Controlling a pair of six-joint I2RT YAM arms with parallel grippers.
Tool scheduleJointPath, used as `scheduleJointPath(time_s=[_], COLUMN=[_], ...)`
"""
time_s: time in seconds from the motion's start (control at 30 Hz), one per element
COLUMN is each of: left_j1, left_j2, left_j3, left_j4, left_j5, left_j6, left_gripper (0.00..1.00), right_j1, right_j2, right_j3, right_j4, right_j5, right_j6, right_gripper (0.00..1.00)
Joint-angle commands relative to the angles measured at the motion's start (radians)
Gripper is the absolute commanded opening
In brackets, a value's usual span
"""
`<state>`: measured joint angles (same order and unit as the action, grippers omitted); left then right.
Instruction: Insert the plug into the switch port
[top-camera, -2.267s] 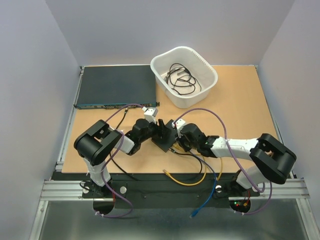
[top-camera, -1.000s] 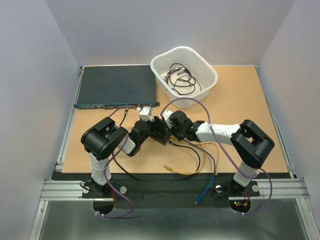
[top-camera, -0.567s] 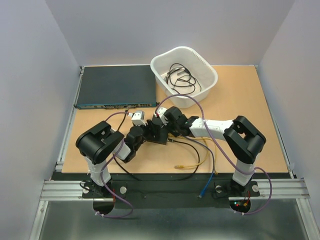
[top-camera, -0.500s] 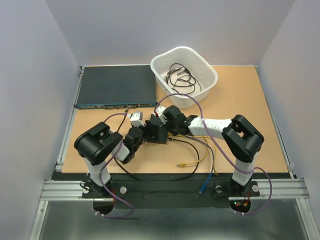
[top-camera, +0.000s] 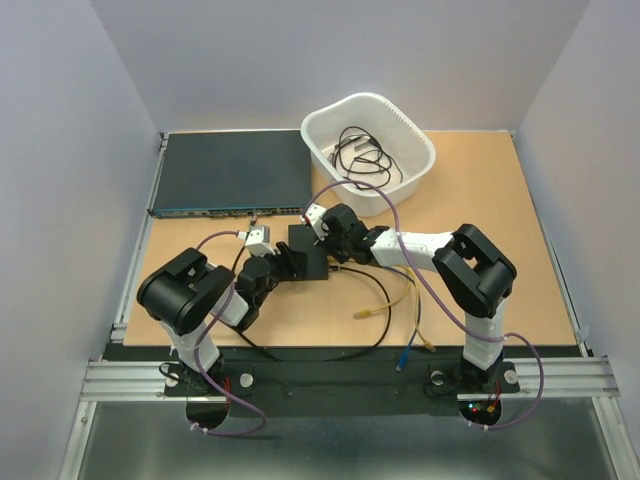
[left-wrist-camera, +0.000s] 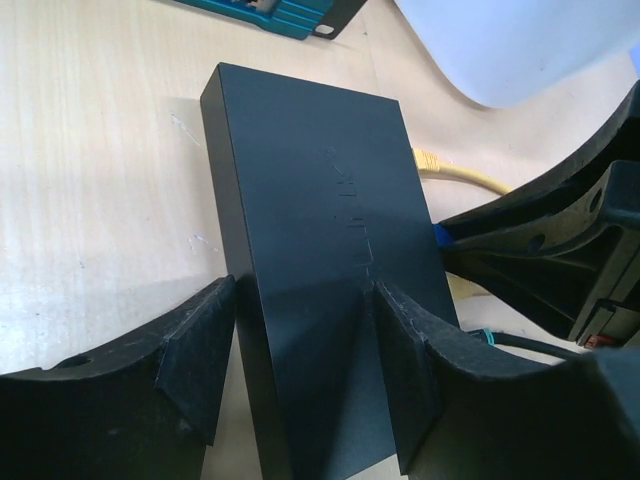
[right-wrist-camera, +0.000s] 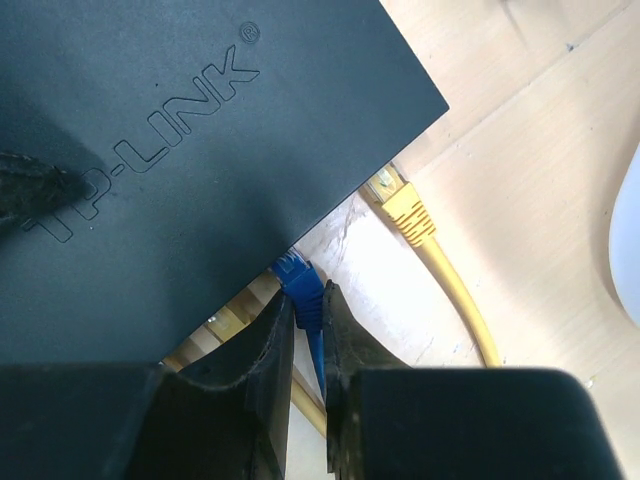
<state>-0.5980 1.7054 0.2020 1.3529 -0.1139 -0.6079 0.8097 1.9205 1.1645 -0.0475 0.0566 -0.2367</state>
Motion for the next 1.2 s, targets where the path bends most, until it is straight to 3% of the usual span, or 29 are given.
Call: scheduleJointPath(time_s=[0.0, 0.23, 0.33, 0.4, 0.57, 0.67, 0.7, 0.8, 1.0, 1.17], left_j1=[-0.076, -0.020, 0.000, 0.010, 0.038, 0.061, 0.061, 0.061, 0.063, 0.063], left_j2=[-0.006, -0.162, -0.271, -0.326, -0.435, -0.493, -0.506, -0.568, -0.636, -0.693], left_j3=[-0.003, 0.028, 0.068, 0.092, 0.152, 0.192, 0.206, 0.218, 0.212, 0.206], left_j4=[-0.188, -0.460, -0.648, -0.751, -0.902, -0.983, -1.032, -1.043, -1.080, -1.115], left_j5=[0.545, 0.481, 0.407, 0.347, 0.284, 0.250, 0.234, 0.194, 0.155, 0.090], left_j6=[-0.162, -0.112, -0.058, -0.046, -0.015, 0.028, 0.043, 0.039, 0.027, 0.020], left_gripper=[0.66, 0.69, 0.74, 0.85, 0.88, 0.88, 0.88, 0.88, 0.87, 0.87], right_j1=[0.100, 0.109, 0.115, 0.120, 0.123, 0.123, 0.123, 0.123, 0.123, 0.123], right_j2=[0.063, 0.052, 0.040, 0.035, 0.018, 0.002, -0.005, -0.026, -0.061, -0.090], right_j3=[0.066, 0.040, 0.027, 0.024, 0.027, 0.018, 0.014, 0.004, -0.008, -0.029], right_j4=[0.488, 0.486, 0.483, 0.480, 0.436, 0.420, 0.419, 0.405, 0.373, 0.364], right_j5=[-0.385, -0.385, -0.391, -0.394, -0.362, -0.333, -0.324, -0.293, -0.247, -0.235], right_j6=[0.122, 0.131, 0.135, 0.142, 0.143, 0.137, 0.137, 0.131, 0.116, 0.117], right_gripper=[0.01, 0.00, 0.01, 0.01, 0.05, 0.18, 0.28, 0.42, 0.51, 0.54])
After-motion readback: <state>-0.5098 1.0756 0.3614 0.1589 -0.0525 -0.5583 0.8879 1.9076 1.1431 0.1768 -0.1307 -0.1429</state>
